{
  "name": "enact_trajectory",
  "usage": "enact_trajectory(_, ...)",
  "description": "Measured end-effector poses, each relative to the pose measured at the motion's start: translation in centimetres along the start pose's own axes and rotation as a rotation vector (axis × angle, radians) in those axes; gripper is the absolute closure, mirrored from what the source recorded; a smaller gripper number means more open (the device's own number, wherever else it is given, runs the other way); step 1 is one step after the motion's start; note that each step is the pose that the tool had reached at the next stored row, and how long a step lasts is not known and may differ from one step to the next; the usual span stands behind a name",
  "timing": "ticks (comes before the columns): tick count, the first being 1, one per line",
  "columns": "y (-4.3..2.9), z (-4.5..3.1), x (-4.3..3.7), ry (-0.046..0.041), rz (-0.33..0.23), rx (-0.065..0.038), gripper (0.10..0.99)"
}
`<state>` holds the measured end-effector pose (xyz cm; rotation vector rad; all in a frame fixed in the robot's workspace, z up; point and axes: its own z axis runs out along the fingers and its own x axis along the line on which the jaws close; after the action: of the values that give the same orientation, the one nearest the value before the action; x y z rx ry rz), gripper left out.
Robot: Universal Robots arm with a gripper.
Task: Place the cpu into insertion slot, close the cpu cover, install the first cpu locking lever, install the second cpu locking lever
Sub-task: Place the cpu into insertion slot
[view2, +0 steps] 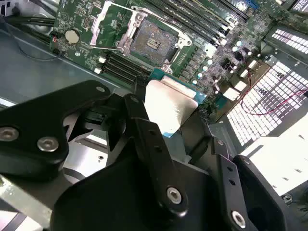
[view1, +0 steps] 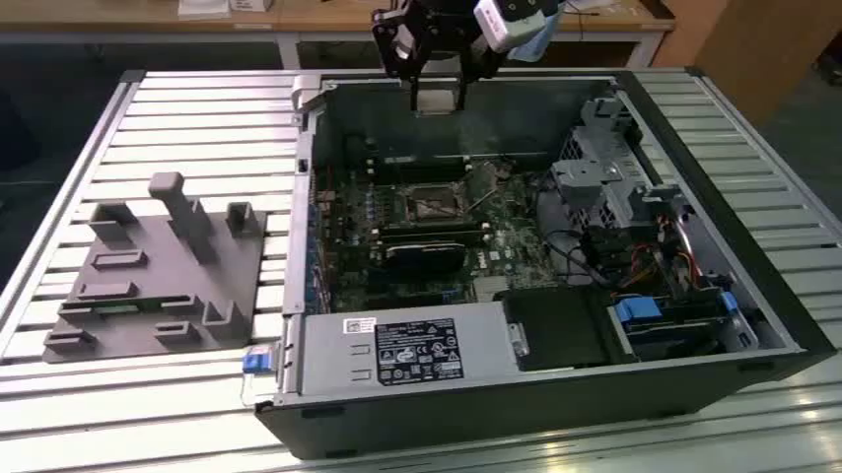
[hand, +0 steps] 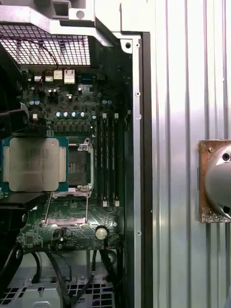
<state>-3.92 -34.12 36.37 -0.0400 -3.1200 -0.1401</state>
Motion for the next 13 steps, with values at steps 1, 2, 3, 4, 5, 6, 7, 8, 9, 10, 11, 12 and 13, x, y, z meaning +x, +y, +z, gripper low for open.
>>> enact_trajectory(1,0.0,0.0,0.0,0.0,0.0,0.0,0.545)
enact_trajectory(2,0.0,0.0,0.0,0.0,0.0,0.0,0.545)
enact_trajectory(3,0.0,0.0,0.0,0.0001,0.0,0.0,0.545)
enact_trajectory(4,0.0,0.01,0.0,0.0001,0.0,0.0,0.545)
enact_trajectory(5,0.0,0.02,0.0,0.0001,0.0,0.0,0.545)
enact_trajectory(6,0.0,0.05,0.0,0.0001,0.0,0.0,0.545)
enact_trajectory(7,-0.01,0.09,0.0,0.0,0.0,0.0,0.545)
enact_trajectory(8,-0.01,0.13,0.0,0.0,0.0,0.0,0.545)
enact_trajectory(9,-0.02,0.19,0.0,0.0,0.0,0.0,0.545)
enact_trajectory(10,-0.02,0.27,0.0,0.0,0.0,0.0,0.545)
enact_trajectory(11,-0.03,0.34,-0.01,0.0,0.0,0.0,0.545)
enact_trajectory(12,-0.04,0.41,-0.01,0.0,0.0,0.0,0.545)
enact_trajectory(13,-0.04,0.48,-0.01,0.0001,0.0,0.0,0.545)
